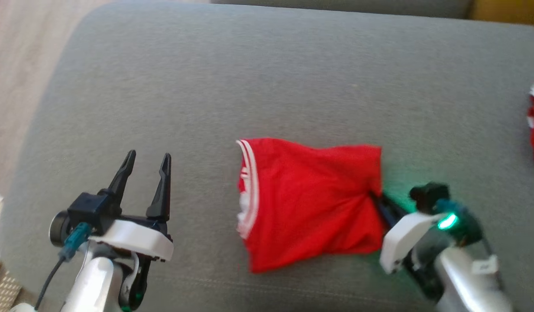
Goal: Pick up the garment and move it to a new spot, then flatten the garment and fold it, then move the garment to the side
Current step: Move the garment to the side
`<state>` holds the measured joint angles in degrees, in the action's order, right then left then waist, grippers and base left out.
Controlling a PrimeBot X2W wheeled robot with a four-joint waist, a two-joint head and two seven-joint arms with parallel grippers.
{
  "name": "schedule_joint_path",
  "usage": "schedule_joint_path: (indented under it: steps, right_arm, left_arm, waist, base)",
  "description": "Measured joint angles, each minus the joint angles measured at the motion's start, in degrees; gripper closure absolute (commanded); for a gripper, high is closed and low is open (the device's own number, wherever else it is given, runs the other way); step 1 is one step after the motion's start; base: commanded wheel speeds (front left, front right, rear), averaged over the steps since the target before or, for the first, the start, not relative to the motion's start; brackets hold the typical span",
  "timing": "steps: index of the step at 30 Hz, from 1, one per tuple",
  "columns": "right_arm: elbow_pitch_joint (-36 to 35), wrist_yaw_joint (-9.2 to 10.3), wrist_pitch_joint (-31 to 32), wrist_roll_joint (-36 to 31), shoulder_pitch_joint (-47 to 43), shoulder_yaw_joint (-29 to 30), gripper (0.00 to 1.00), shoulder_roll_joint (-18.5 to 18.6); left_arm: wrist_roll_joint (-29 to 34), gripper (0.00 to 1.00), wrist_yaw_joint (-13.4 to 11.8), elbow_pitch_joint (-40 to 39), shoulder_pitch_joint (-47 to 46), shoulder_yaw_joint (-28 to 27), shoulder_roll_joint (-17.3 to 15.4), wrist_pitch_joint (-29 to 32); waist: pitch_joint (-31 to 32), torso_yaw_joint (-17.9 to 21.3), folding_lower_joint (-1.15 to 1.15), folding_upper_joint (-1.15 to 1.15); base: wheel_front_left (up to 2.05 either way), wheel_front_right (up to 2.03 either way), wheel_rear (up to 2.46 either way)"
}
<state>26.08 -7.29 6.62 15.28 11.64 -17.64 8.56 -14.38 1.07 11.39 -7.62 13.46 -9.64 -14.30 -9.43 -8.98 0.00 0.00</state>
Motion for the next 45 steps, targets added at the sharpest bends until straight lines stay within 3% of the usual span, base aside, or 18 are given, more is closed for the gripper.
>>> schedule_joint_path:
  steps: [8,13,21,30,37,38,39,40,45]
  right_arm:
    - [-5.1,0.0,2.58,-1.7,5.63,5.22,1.0,10.38]
    - [-6.32,0.0,3.3,-1.65,11.8,9.81,1.0,14.25]
    - [-2.75,0.0,1.55,-0.8,22.08,15.41,1.0,15.92]
    - [-0.29,0.0,2.29,-0.68,24.47,24.13,1.0,16.46]
    - [-1.4,0.0,3.48,-1.25,24.3,26.29,1.0,15.79]
    - [-1.45,0.0,3.47,-1.26,24.29,26.66,0.76,15.7]
    - [-1.48,0.0,3.47,-1.33,24.24,27.06,0.46,15.64]
    - [-1.63,0.0,3.47,-1.33,24.16,27.43,0.0,15.64]
    - [-3.09,0.0,3.77,-1.36,24.12,28.37,0.0,15.32]
  left_arm:
    - [0.25,0.0,0.46,-1.74,-1.09,-0.38,-0.48,0.0]
    - [0.69,0.0,0.58,-2.5,-3.1,-0.24,-1.12,0.0]
    - [1.21,0.0,1.53,-3.37,-6.67,0.92,-1.76,0.08]
    - [1.29,0.0,1.72,-3.71,-7.96,1.18,-2.72,0.08]
    - [1.29,0.0,1.99,-3.7,-8.12,2.04,-3.04,0.08]
    - [1.29,0.0,2.02,-3.7,-8.21,2.22,-3.07,0.08]
    - [1.29,0.0,2.03,-3.7,-8.33,2.32,-3.09,0.08]
    - [1.29,0.0,2.03,-3.7,-8.49,2.38,-3.11,0.08]
    - [1.29,0.0,2.04,-3.72,-9.38,2.42,-3.58,0.08]
  waist:
    - [-1.13,6.87,0.0,0.0]
    - [-3.12,10.76,0.0,0.0]
    - [-8.64,13.97,0.0,0.0]
    - [-12.38,15.61,0.0,0.0]
    - [-13.55,17.27,0.0,0.0]
    - [-13.64,17.43,0.0,0.0]
    - [-13.72,17.58,0.0,0.0]
    - [-13.83,17.68,0.0,0.0]
    - [-14.37,18.09,0.0,0.0]
  base:
    - [0.0,0.0,0.0]
    - [0.0,0.0,0.0]
    - [0.0,0.0,0.0]
    - [0.0,0.0,0.0]
    - [0.0,0.0,0.0]
    - [0.0,0.0,0.0]
    - [0.0,0.0,0.0]
    - [0.0,0.0,0.0]
    - [0.0,0.0,0.0]
